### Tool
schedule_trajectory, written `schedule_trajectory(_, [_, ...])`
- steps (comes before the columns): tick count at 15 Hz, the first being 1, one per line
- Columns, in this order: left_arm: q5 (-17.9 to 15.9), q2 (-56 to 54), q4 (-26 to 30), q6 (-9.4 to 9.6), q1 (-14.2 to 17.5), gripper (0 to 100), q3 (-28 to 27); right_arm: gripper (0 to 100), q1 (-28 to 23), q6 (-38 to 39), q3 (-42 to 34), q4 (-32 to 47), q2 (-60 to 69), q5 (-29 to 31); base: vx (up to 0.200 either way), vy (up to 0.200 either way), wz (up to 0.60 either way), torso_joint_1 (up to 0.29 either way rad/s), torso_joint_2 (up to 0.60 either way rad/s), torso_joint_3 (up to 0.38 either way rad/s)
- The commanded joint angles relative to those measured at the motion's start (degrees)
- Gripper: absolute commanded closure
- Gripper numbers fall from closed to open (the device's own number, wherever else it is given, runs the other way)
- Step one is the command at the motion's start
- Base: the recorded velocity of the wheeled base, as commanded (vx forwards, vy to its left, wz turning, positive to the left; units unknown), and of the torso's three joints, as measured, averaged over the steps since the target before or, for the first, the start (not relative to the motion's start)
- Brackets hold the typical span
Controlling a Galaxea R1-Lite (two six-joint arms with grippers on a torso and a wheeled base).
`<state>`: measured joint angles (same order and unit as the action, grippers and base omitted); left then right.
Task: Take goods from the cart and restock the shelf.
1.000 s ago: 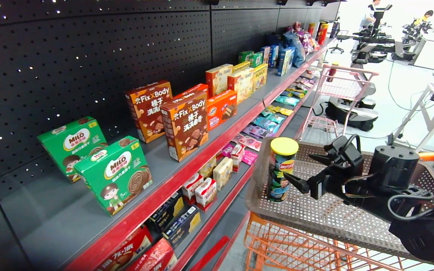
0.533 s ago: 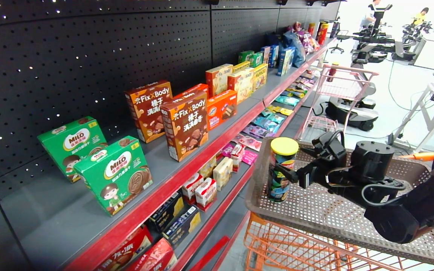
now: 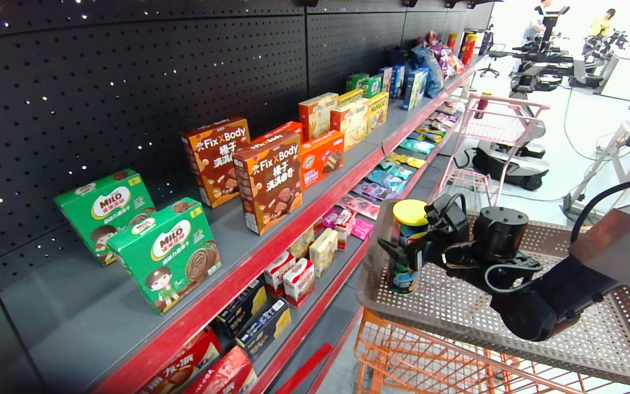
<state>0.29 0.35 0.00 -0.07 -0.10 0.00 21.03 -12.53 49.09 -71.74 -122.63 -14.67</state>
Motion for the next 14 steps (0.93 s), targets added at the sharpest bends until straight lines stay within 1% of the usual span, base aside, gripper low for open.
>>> schedule_trajectory(1, [-0.03,0.09,0.00,-0.01,0.01,0,0.00,0,-0.11,-0.04,0.13,-0.77,-1.04,-0.01,0.000,0.000,0.00,0.000,0.00,0.000])
schedule_trajectory(7, [0.06,0.09,0.00,-0.01,0.01,0,0.00,0,-0.55,-0.12,0.65,-1.47,-2.88,-0.19,0.000,0.000,0.00,0.000,0.00,0.000])
schedule_trajectory(10, [0.06,0.09,-0.09,-0.01,0.01,0,0.00,0,-0.90,-0.12,1.45,-1.30,-3.06,-1.68,0.000,0.000,0.00,0.000,0.00,0.000])
schedule_trajectory(11, [0.06,0.09,0.00,-0.01,-0.08,0,0.00,100,-1.52,-0.21,1.80,-1.21,-3.67,-3.09,0.000,0.000,0.00,0.000,0.00,0.000])
schedule_trajectory(14, [-0.03,0.09,0.00,-0.01,0.01,0,0.00,100,-1.52,-0.56,1.45,-1.21,-3.59,-3.09,0.000,0.000,0.00,0.000,0.00,0.000])
